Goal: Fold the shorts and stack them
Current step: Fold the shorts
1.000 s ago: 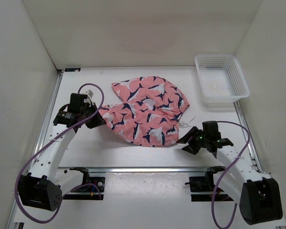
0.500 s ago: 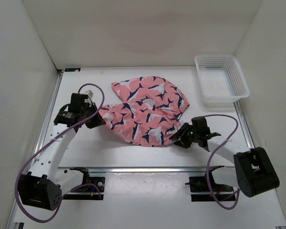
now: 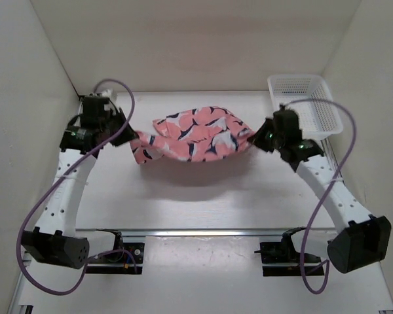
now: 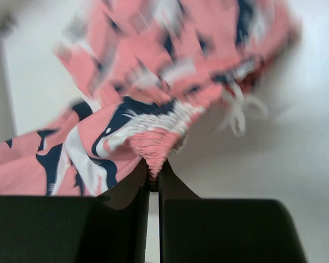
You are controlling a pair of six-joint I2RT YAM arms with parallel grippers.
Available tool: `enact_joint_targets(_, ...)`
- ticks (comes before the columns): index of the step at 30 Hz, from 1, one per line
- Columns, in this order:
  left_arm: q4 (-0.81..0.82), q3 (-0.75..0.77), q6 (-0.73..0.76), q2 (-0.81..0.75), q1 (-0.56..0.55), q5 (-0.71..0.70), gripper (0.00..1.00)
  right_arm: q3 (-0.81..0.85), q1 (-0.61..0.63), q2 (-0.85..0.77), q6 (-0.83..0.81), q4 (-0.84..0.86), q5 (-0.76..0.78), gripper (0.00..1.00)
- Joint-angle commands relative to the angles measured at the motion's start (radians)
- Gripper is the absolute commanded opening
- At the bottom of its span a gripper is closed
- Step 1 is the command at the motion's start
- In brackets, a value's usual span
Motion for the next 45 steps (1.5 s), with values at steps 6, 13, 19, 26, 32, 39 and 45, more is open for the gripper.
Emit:
enact_joint_targets(6,-0.090,0.660,0.014,0.003,0.081,-0.057,0.10,0.653,-0.026,-0.058,-0.406,-0.370,0.075,0.00)
enact_joint_targets(13,-0.109,0.973,0.005,-0.104,0.091,-0.175,0.10,0.948,-0.026,-0.144,-0.506,-0.536,0.009,0.00)
enact_joint_targets(19,-0.162,1.170,0.016,-0.150,0.091,-0.259,0.10,1.112,-0.026,-0.188,-0.497,-0.602,-0.092,0.00)
enact_joint_targets(26,-0.162,1.198,0.048,-0.144,0.091,-0.283,0.10,1.106,-0.026,-0.217,-0.485,-0.662,-0.039,0.00)
enact_joint_targets(32,-0.124,1.024,0.086,-0.026,0.091,-0.237,0.10,0.933,-0.026,-0.198,-0.475,-0.644,0.064,0.00)
enact_joint_targets(39,-0.035,0.857,0.108,0.213,0.091,-0.226,0.10,0.668,-0.026,-0.014,-0.486,-0.458,0.124,0.00)
enact_joint_targets(45,-0.015,0.907,0.129,0.567,0.136,-0.216,0.10,0.581,-0.078,0.314,-0.475,-0.243,0.071,0.00)
